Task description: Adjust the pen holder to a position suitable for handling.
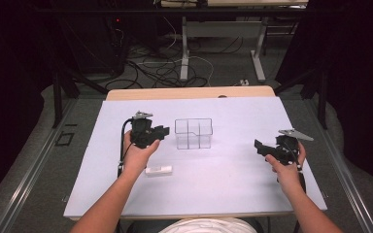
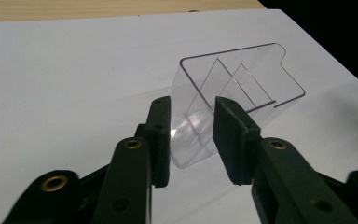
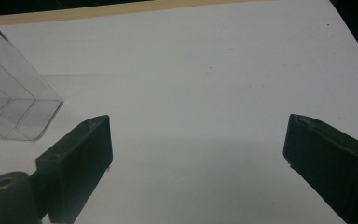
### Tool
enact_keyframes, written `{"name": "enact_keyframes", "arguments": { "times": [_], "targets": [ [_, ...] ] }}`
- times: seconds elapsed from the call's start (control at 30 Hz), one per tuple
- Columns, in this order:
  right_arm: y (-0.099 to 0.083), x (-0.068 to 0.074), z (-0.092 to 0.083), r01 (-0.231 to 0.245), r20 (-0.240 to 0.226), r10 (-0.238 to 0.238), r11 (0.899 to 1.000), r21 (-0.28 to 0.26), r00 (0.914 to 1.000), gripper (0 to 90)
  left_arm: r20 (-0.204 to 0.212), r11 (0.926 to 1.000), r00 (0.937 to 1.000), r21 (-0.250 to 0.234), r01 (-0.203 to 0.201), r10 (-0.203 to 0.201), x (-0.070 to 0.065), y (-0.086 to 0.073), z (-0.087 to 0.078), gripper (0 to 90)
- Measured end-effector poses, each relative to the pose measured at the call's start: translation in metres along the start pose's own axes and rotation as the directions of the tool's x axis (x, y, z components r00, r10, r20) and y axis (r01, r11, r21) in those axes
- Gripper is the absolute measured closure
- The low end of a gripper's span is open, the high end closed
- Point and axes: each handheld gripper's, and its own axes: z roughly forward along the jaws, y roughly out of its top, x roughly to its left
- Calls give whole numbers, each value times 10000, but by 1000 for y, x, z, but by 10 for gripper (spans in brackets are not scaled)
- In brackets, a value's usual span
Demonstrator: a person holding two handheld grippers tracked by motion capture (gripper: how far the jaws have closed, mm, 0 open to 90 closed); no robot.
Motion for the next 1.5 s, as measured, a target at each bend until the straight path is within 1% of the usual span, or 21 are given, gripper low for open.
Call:
{"name": "enact_keyframes", "arguments": {
  "times": [0.07,0.13,0.23,0.4,0.53,0.57,0.73,0.8,0.87,0.93,1.03,1.07,1.1,1.2,1.23,1.3,1.33,1.37,1.43,1.47,1.5],
  "targets": [
    [0,0,1,-23,-46,23,10000,-66,10000,76,148,10000,9999,-46,-58,59,3,-2,-4,609],
    [0,0,1,-40,-30,40,10000,-61,10000,77,64,9993,9999,-339,-132,134,5,-5,-7,570],
    [0,-1,0,-20,-32,20,10000,4,10000,78,131,9986,9993,-395,-343,349,8,-9,-12,510],
    [0,-2,0,27,-86,-28,10000,-76,10000,79,328,9972,9968,-184,-722,728,13,-14,-21,452],
    [0,-2,0,23,-98,-24,10000,-64,9999,79,186,9939,9937,43,-1105,1104,15,-16,-25,404],
    [0,-1,0,-5,-101,5,10000,-60,9999,79,98,9912,9913,189,-1311,1309,16,-16,-26,391],
    [0,-2,0,16,-104,-17,10000,-53,9999,79,116,9814,9813,-73,-1919,1920,20,-17,-28,361],
    [0,-2,0,22,-108,-23,10000,-53,9999,79,-99,9693,9692,73,-2459,2459,23,-16,-30,336],
    [0,-2,0,18,-105,-18,10000,-45,9999,80,-238,9660,9657,73,-2584,2585,25,-16,-30,301],
    [0,-2,0,15,-108,-15,10000,-39,9999,80,-319,9675,9671,264,-2514,2522,26,-15,-31,273],
    [0,-2,0,16,-108,-17,10000,-41,9999,80,-437,9581,9582,609,-2798,2827,27,-16,-30,242],
    [0,-2,0,9,-104,-10,10000,-32,9999,79,-520,9525,9530,793,-2940,2985,27,-16,-30,218],
    [-1,-2,0,5,-96,-5,10000,-23,10000,80,-559,9435,9451,1020,-3154,3220,26,-17,-30,189],
    [-1,-2,0,24,-109,-24,10000,-22,9999,80,-757,9120,9132,1296,-3892,4005,23,-21,-26,164],
    [-1,-2,0,31,-112,-31,10000,-19,9999,80,-722,8981,9007,1445,-4155,4283,22,-23,-25,161],
    [-1,-2,1,19,-102,-19,10000,-18,9999,80,-745,8602,8664,1880,-4740,4937,19,-26,-21,159],
    [-1,-2,1,31,-109,-31,10000,-13,9999,80,-670,8317,8418,2144,-5122,5357,17,-27,-19,155],
    [-1,-2,1,55,-115,-55,10000,-7,9999,80,-619,8206,8339,2316,-5224,5484,14,-30,-17,151],
    [-1,-2,1,58,-128,-58,10000,-6,9999,80,-447,7872,8057,2516,-5631,5906,11,-34,-12,152],
    [-1,-2,1,76,-128,-76,10000,-1,9999,80,-357,7731,7949,2625,-5774,6057,9,-36,-10,153],
    [-1,-2,1,79,-131,-79,10000,17,9999,80,-128,7434,7723,2818,-6066,6351,8,-37,-8,158]
  ]
}}
